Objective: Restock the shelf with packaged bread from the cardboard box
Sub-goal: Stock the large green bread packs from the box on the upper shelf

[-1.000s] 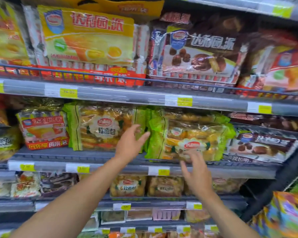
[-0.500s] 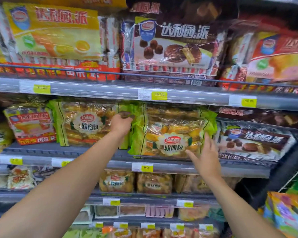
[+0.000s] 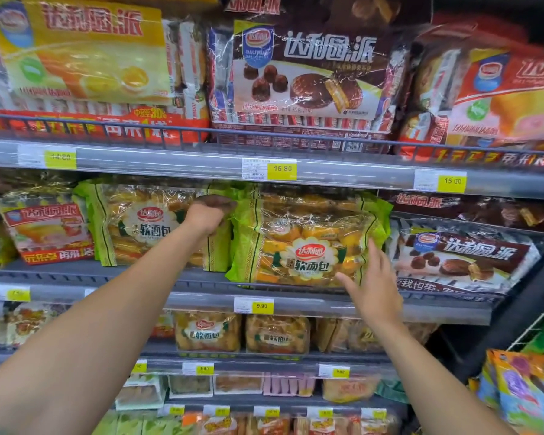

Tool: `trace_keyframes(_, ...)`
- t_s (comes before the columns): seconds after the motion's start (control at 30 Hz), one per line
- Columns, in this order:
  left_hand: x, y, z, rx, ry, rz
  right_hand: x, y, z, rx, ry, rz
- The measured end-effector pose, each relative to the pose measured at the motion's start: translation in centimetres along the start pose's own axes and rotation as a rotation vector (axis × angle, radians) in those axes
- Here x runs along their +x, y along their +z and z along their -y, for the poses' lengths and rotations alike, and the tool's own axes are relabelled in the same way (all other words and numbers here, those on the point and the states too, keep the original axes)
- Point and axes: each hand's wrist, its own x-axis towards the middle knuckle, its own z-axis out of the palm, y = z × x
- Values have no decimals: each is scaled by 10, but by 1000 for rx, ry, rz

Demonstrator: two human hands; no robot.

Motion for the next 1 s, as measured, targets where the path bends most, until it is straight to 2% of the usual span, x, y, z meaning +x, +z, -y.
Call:
trace_keyframes(0.07, -16, 4, 9, 123, 178, -139, -3, -1, 3, -51, 1, -49)
trace_keyframes(0.13, -40, 11, 30, 406, 524, -368, -8, 0, 7, -163, -78, -139)
trace_keyframes(0.17, -55, 17, 41, 533, 715, -417, -10, 1, 9, -217, -119, -176)
trace_keyframes(0.23, -79, 33, 60, 773, 1043, -319, -13, 1, 14, -271, -150, -219)
trace_keyframes(0.3, -86, 49, 75, 982, 1197, -181, -15, 1, 17, -279, -174, -248)
trace_keyframes(0.33, -85, 54, 80, 1051, 1180, -152, -16, 2, 17, -275, -194, -252)
trace_keyframes(0.43, -75, 58, 79, 1200, 969, -102, -16, 6, 16, -286, -291, -193)
trace_keyframes(0.53, -60, 57, 77, 1312, 889, -64, -7, 6, 16, -331, -326, -92)
trace_keyframes(0.8, -26, 53, 61, 1369, 876, 55, 22, 5, 18, -341, -304, -38)
trace_keyframes(1.0, -34, 53, 62, 1350, 886, 51, 16, 5, 16, -338, -308, -21)
